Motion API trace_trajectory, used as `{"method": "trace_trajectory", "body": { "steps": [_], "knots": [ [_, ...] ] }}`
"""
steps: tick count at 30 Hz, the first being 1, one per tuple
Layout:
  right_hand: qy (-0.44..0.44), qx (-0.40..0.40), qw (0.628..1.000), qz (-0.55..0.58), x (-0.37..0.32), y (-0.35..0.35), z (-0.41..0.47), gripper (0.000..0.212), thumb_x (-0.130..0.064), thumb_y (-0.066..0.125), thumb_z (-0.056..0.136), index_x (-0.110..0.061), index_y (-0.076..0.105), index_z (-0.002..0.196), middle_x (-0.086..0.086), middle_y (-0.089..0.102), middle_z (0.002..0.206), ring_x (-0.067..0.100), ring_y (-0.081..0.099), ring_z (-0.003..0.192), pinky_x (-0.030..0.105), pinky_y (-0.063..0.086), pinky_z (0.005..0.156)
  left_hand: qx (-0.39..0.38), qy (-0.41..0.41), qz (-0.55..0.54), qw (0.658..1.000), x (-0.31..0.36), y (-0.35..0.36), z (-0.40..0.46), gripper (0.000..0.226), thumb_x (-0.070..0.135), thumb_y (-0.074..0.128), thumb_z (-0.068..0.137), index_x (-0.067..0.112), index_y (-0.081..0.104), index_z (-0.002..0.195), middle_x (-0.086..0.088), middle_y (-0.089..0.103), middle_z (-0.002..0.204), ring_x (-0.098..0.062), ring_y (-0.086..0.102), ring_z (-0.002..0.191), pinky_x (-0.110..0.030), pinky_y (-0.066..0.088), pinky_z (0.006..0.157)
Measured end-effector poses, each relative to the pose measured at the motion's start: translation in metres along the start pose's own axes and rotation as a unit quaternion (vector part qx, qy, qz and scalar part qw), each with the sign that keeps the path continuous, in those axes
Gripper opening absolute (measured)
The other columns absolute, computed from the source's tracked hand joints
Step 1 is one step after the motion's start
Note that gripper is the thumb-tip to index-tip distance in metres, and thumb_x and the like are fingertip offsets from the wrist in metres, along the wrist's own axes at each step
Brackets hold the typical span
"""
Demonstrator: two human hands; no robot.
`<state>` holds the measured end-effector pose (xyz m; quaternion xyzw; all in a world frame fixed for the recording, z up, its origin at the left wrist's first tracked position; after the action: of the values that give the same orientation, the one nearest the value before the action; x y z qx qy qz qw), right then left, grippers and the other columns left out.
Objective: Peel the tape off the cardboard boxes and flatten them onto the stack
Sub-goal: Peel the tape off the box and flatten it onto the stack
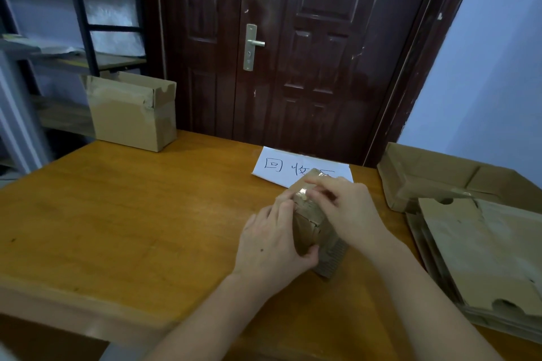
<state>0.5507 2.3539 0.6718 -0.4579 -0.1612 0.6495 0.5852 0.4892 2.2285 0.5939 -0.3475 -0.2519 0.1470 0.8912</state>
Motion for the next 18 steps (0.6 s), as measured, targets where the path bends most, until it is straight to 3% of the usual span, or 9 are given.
{"method": "trace_trajectory", "body": {
  "steps": [3, 6, 10, 12, 14, 18],
  "knots": [
    [0.061, -0.011, 0.995, 0.080, 0.010, -0.002, 0.001, 0.032, -0.025, 0.073, 0.092, -0.032, 0.071, 0.124, -0.028, 0.069, 0.089, -0.013, 0.061, 0.095, 0.005, 0.045, 0.082, -0.020, 0.014, -0.038, 0.999, -0.002, 0.001, 0.000, 0.084, 0.066, 0.069, 0.072, 0.025, 0.040, 0.139, 0.010, 0.053, 0.139, -0.010, 0.059, 0.114, -0.029, 0.051, 0.095],
    [0.094, -0.060, 0.992, 0.062, 0.010, 0.007, 0.005, 0.035, -0.034, 0.079, 0.086, -0.034, 0.072, 0.120, -0.016, 0.064, 0.108, 0.005, 0.062, 0.097, 0.018, 0.050, 0.084, -0.046, 0.037, -0.071, 0.996, -0.007, -0.002, 0.004, 0.078, 0.062, 0.069, 0.074, 0.031, 0.039, 0.140, 0.014, 0.043, 0.150, -0.007, 0.051, 0.124, -0.025, 0.046, 0.103],
    [0.111, -0.104, 0.988, 0.030, 0.006, 0.017, 0.009, 0.013, -0.037, 0.076, 0.088, -0.030, 0.079, 0.098, -0.010, 0.061, 0.112, 0.011, 0.056, 0.107, 0.035, 0.047, 0.093, -0.077, 0.058, -0.111, 0.989, -0.015, -0.009, 0.006, 0.073, 0.057, 0.069, 0.074, 0.034, 0.041, 0.137, 0.019, 0.035, 0.156, -0.004, 0.046, 0.131, -0.019, 0.037, 0.104],
    [0.113, -0.100, 0.988, 0.020, 0.001, 0.020, 0.011, 0.004, -0.033, 0.073, 0.091, -0.030, 0.075, 0.090, -0.008, 0.061, 0.106, 0.011, 0.056, 0.101, 0.031, 0.045, 0.084, -0.080, 0.064, -0.121, 0.987, -0.015, -0.011, 0.007, 0.072, 0.054, 0.070, 0.073, 0.032, 0.041, 0.135, 0.018, 0.037, 0.155, -0.005, 0.047, 0.131, -0.019, 0.038, 0.103],
    [0.114, -0.091, 0.989, -0.011, 0.000, 0.022, 0.013, 0.008, -0.028, 0.067, 0.095, -0.026, 0.069, 0.087, -0.007, 0.057, 0.100, 0.013, 0.056, 0.095, 0.030, 0.044, 0.080, -0.083, 0.069, -0.116, 0.987, -0.015, -0.012, 0.008, 0.071, 0.054, 0.071, 0.072, 0.030, 0.040, 0.132, 0.016, 0.039, 0.154, -0.006, 0.049, 0.129, -0.019, 0.040, 0.101],
    [0.104, -0.014, 0.992, -0.073, 0.006, 0.002, 0.015, 0.007, -0.019, 0.066, 0.096, -0.018, 0.064, 0.090, -0.003, 0.053, 0.101, 0.016, 0.058, 0.086, 0.030, 0.047, 0.076, -0.086, 0.075, -0.100, 0.988, -0.019, -0.014, 0.011, 0.072, 0.054, 0.072, 0.072, 0.026, 0.043, 0.131, 0.015, 0.038, 0.155, -0.006, 0.048, 0.129, -0.021, 0.045, 0.100]
  ]
}}
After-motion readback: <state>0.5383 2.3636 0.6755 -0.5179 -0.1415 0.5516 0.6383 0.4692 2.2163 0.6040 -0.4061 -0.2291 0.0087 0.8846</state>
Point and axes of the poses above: each hand's wrist, its own z-axis towards the middle knuckle, its own y-axis out of the palm, x = y × z, the point moved 6 cm from there along z, towards the middle knuckle
